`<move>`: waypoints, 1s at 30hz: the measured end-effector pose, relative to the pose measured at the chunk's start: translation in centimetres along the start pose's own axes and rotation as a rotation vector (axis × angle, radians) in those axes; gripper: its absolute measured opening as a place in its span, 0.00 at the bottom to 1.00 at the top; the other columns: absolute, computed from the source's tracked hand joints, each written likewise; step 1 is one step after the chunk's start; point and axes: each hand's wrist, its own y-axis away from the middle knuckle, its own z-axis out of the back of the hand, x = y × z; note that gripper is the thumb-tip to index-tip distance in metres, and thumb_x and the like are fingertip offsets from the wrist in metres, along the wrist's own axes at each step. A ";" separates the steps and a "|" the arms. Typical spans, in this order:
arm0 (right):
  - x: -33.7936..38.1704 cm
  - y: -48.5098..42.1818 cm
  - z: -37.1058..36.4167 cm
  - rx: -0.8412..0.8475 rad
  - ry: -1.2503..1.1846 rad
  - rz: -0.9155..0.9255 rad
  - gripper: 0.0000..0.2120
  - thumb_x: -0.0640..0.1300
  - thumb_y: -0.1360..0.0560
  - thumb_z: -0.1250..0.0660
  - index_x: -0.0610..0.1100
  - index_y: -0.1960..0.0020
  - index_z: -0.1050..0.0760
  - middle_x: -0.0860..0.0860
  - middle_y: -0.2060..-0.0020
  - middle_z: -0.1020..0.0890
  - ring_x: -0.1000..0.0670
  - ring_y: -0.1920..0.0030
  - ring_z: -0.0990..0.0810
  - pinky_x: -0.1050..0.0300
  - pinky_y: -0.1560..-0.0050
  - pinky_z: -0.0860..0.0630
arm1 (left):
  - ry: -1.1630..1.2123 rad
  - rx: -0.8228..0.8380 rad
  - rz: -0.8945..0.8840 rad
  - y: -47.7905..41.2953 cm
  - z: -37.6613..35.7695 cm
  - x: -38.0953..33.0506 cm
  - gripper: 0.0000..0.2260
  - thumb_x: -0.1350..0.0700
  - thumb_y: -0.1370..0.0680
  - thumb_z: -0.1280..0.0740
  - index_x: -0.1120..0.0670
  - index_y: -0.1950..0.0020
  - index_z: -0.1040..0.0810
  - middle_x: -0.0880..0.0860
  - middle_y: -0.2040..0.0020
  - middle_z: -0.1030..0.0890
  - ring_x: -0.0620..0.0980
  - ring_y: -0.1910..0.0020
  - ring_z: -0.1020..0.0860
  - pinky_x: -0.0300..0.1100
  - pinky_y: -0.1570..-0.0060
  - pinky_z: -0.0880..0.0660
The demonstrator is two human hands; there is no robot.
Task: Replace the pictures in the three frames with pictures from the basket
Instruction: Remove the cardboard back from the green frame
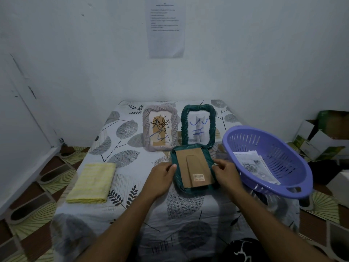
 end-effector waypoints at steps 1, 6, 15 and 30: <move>-0.3 0.0 0.1 -0.001 0.054 -0.010 0.18 0.39 0.20 0.39 0.40 0.31 0.28 0.42 0.45 0.19 0.51 0.58 0.24 0.55 0.53 0.25 | -0.062 0.010 0.005 -0.1 -0.6 0.1 0.22 0.42 0.21 0.48 0.56 0.62 0.26 0.54 0.63 0.23 0.50 0.63 0.26 0.45 0.62 0.31; -1.4 -0.2 0.2 0.013 0.265 -0.047 0.11 0.43 0.21 0.40 0.39 0.50 0.22 0.42 0.56 0.18 0.46 0.59 0.23 0.57 0.57 0.30 | -0.266 0.032 0.048 -0.5 -2.8 0.3 0.22 0.38 0.21 0.48 0.52 0.66 0.32 0.51 0.65 0.27 0.51 0.65 0.27 0.44 0.67 0.34; -1.0 0.6 -0.3 -0.018 0.584 0.054 0.13 0.47 0.24 0.42 0.39 0.56 0.24 0.42 0.56 0.21 0.44 0.58 0.22 0.52 0.56 0.23 | -0.364 -0.026 0.079 -0.3 -3.0 -0.4 0.20 0.40 0.20 0.47 0.53 0.62 0.29 0.51 0.59 0.26 0.49 0.62 0.26 0.42 0.66 0.34; 1.2 0.4 -1.5 -0.001 0.351 0.087 0.13 0.44 0.25 0.39 0.50 0.43 0.21 0.49 0.48 0.16 0.47 0.51 0.19 0.52 0.50 0.22 | -0.134 -0.012 0.119 -1.6 -4.8 -3.2 0.14 0.51 0.21 0.38 0.59 0.46 0.18 0.54 0.38 0.25 0.53 0.38 0.29 0.44 0.39 0.33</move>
